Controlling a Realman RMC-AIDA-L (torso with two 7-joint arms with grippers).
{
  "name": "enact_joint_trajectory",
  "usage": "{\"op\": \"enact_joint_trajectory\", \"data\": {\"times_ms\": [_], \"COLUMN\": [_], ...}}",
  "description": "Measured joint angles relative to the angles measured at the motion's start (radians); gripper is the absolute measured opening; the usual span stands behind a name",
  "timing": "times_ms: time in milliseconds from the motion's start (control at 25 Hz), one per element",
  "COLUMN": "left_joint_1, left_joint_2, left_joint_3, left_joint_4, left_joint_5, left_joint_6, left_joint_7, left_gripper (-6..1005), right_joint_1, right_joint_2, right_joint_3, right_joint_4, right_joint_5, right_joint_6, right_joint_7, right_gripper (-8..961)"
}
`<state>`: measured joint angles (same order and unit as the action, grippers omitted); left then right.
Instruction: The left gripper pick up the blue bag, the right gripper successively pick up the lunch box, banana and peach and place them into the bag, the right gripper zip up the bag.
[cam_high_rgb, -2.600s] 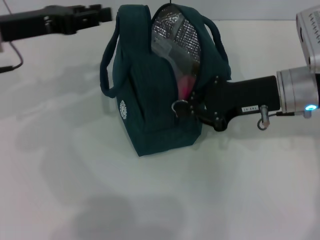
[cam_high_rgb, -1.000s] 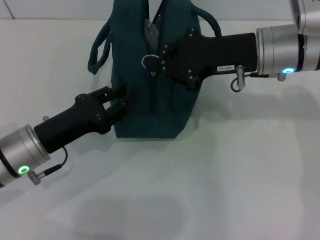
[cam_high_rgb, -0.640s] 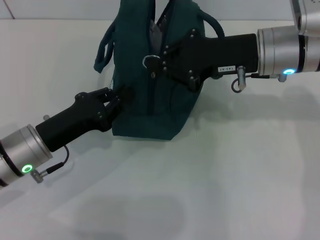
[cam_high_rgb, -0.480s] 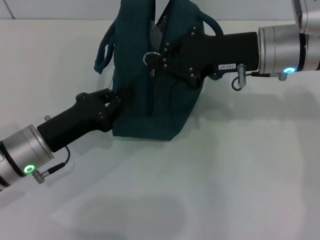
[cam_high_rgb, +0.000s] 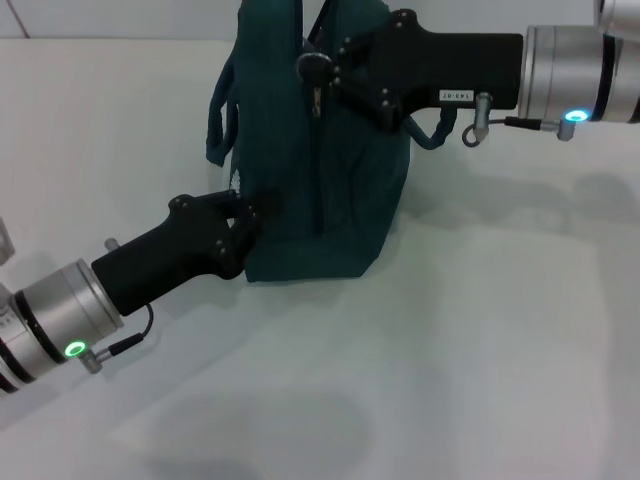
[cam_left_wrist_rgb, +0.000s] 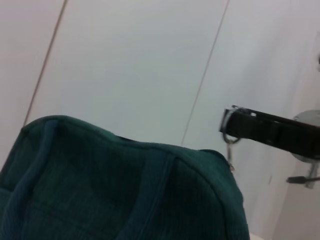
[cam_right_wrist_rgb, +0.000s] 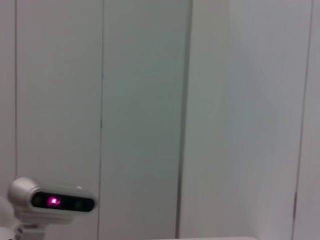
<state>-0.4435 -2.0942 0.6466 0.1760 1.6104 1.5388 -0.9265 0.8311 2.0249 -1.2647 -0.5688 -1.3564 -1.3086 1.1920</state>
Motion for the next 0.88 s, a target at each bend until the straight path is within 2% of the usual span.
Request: {"op": "enact_joint_trajectory", "data": {"times_ms": [240,560,880], "left_joint_1": [-0.003,0.002,0.031], "left_joint_2": [-0.001,0.002,0.009], "left_joint_3": [0.019,0.095,0.102], "left_joint_4": [0.000,0.003,0.014], "left_joint_5": [0.001,0.002,0.006], "left_joint_6": [0.002,0.006,0.062], "left_joint_7": [0.013,0.042,0.054], "left_gripper": [46,45,44], "right_joint_1": [-0.001,-0.004,-0.002], "right_joint_2": [0.000,0.000,0.002], "right_joint_3": [-0.001,-0.004,-0.012], "right_joint_4": [0.001,0.004,0.024], "right_joint_5": [0.030,0.054,0.055], "right_joint_6": [0.024,0.102,0.135], "right_joint_7": [0.000,0.000,-0.008], "right_gripper": [30,31,32]}}
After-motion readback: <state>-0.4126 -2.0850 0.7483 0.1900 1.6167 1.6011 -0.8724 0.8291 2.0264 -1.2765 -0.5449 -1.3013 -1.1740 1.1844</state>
